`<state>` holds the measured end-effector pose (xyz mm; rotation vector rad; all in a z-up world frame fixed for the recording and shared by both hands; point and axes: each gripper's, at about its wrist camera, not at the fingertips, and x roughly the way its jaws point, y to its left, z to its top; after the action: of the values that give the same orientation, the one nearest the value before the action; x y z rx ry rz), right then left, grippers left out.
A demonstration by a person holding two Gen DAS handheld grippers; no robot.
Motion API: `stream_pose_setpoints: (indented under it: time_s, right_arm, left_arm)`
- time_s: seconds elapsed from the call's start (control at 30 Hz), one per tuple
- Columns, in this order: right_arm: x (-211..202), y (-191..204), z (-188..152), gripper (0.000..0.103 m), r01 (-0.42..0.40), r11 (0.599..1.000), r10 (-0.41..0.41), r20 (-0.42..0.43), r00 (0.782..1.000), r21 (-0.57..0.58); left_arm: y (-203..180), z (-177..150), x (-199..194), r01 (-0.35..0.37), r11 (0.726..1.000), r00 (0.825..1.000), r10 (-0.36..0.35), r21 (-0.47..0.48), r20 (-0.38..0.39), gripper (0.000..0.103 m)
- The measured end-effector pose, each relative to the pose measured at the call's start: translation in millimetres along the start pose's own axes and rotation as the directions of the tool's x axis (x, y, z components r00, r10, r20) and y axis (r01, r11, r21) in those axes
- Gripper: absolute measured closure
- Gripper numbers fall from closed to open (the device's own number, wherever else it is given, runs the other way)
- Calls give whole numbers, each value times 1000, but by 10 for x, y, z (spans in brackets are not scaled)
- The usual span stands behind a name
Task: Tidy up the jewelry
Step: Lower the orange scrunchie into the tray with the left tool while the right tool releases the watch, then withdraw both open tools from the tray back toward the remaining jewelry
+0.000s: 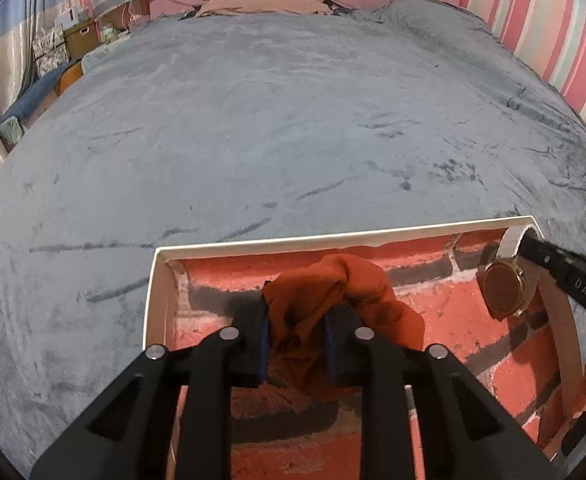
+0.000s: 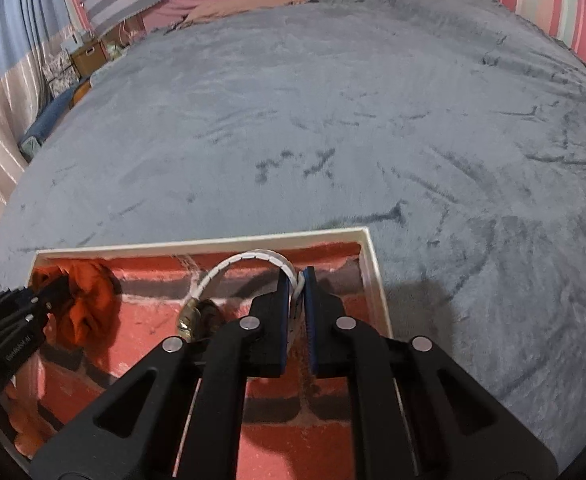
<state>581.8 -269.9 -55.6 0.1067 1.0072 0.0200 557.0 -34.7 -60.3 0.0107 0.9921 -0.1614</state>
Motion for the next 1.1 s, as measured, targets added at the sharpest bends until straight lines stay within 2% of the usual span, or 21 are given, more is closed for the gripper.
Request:
stream_pose_setpoints:
  time_s: [0.2, 0.33, 0.53, 0.6, 0.67, 0.7, 0.73, 0.87, 0.97, 1.03, 1.07, 1.1]
  right_arm:
    - [134, 53, -43, 93, 33, 999, -34, -40, 999, -22]
    - [162, 26, -45, 89, 32, 999, -33, -58, 998, -18]
    - [181, 22, -28, 89, 17, 1000, -18, -67, 998, -13]
    - [181, 20, -25, 88, 22, 1000, -24, -66, 998, -21]
    - [177, 6, -28, 82, 21, 1000, -22, -72, 997, -16]
    - [156, -4, -28, 73, 20, 1000, -21, -69, 997, -11]
    - [115, -14, -24, 64, 15, 1000, -15, -60, 998, -4]
    - [-74, -43, -33, 52, 2, 1000, -2, -33, 999, -2]
    - [-293, -76, -74, 36, -15, 1000, 15, 2, 1000, -1]
    - [-484, -100, -139, 21, -17, 1000, 17, 35, 999, -2]
    - [-553, -109, -170, 19, -17, 1000, 16, 46, 999, 0]
    - [-632, -120, -212, 15, -18, 1000, 18, 58, 998, 3]
  left_arm:
    - [-26, -32, 45, -20, 1000, 1000, 20, 9, -19, 73]
    - [-21, -36, 56, -28, 1000, 999, 28, 7, -26, 65]
    - [-19, -37, 78, -30, 1000, 999, 30, 3, -31, 61]
    - [-14, -41, 78, -29, 1000, 999, 29, 2, -31, 57]
    - [-13, -40, 78, -36, 999, 999, 36, -3, -34, 50]
    - [-12, -43, 70, -37, 999, 999, 37, -4, -37, 47]
    - [-17, -49, 61, -36, 999, 999, 36, -4, -39, 46]
    - [-28, -72, -39, -41, 999, 998, 41, 3, -44, 46]
    - [-19, -85, -200, -29, 1000, 999, 29, 0, -31, 44]
    - [-14, -106, -331, -21, 1000, 1000, 21, -1, -8, 30]
    - [-10, -122, -411, -17, 1000, 1000, 17, -4, 11, 24]
    - [7, -158, -524, -11, 1000, 999, 12, -7, 38, 23]
